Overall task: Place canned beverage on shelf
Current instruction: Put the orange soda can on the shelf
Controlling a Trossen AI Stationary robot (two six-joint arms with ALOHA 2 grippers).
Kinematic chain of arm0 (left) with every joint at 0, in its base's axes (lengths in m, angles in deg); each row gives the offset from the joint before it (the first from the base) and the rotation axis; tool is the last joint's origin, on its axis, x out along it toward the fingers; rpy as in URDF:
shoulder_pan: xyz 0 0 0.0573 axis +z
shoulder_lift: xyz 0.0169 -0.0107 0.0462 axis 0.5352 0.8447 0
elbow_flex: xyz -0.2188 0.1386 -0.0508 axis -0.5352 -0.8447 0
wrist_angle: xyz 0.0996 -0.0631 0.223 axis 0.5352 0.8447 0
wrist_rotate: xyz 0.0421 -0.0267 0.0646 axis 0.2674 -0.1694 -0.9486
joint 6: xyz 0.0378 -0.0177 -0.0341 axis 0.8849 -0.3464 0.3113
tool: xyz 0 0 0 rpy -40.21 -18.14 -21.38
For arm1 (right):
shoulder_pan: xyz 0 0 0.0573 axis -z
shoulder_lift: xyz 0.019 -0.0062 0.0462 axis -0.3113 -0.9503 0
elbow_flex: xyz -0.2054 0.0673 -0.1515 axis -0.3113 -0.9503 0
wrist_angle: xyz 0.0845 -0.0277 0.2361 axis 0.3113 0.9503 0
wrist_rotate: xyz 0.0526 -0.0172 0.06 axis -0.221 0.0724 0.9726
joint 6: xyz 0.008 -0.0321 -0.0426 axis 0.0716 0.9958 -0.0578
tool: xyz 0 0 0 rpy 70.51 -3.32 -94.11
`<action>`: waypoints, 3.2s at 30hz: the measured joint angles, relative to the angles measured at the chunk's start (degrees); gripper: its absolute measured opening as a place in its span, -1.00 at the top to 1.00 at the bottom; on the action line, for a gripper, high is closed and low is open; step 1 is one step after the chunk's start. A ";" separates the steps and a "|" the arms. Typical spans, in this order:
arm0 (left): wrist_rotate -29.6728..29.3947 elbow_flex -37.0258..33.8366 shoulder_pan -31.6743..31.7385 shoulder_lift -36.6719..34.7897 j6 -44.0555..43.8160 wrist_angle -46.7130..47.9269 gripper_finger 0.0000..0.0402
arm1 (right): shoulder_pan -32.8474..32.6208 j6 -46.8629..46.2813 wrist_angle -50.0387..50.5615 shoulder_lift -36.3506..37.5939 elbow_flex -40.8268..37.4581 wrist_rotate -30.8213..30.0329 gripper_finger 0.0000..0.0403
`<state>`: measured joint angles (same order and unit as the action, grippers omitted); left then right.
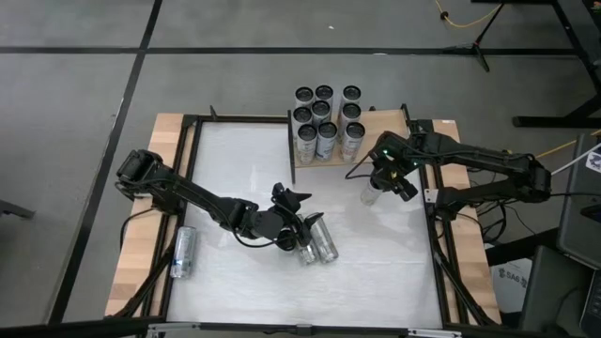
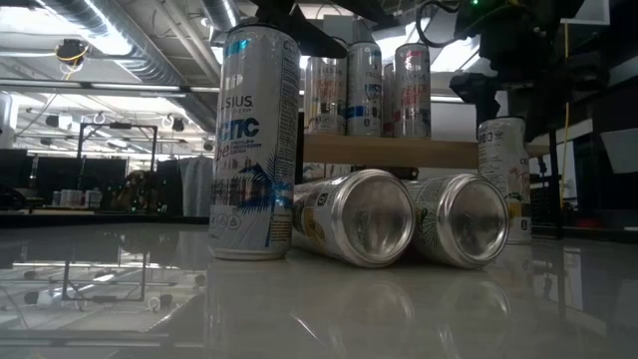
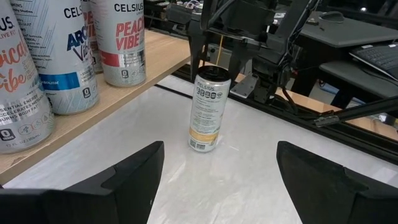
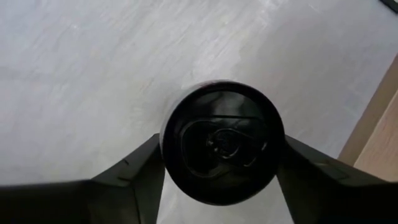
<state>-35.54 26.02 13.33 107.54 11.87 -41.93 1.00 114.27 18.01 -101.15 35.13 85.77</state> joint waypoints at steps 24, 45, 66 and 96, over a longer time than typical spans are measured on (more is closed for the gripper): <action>-0.01 -0.01 0.45 0.00 0.02 -0.01 -0.53 | 0.00 -31.48 0.27 -0.03 0.64 -2.12 -0.26; -0.01 0.00 1.55 0.00 0.00 -0.01 -0.53 | 0.00 -31.47 10.50 -0.02 20.16 -3.07 -0.27; -0.01 0.00 1.55 0.00 0.00 -0.01 -0.52 | 0.02 -31.44 23.20 -4.78 38.55 -13.14 -0.27; 0.00 0.00 2.25 0.00 0.02 1.31 -0.52 | 21.67 -18.75 20.02 -14.04 43.41 -4.00 -0.27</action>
<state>-35.55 26.02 15.58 107.54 11.89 -40.62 22.67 95.51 38.03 -115.19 78.54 81.78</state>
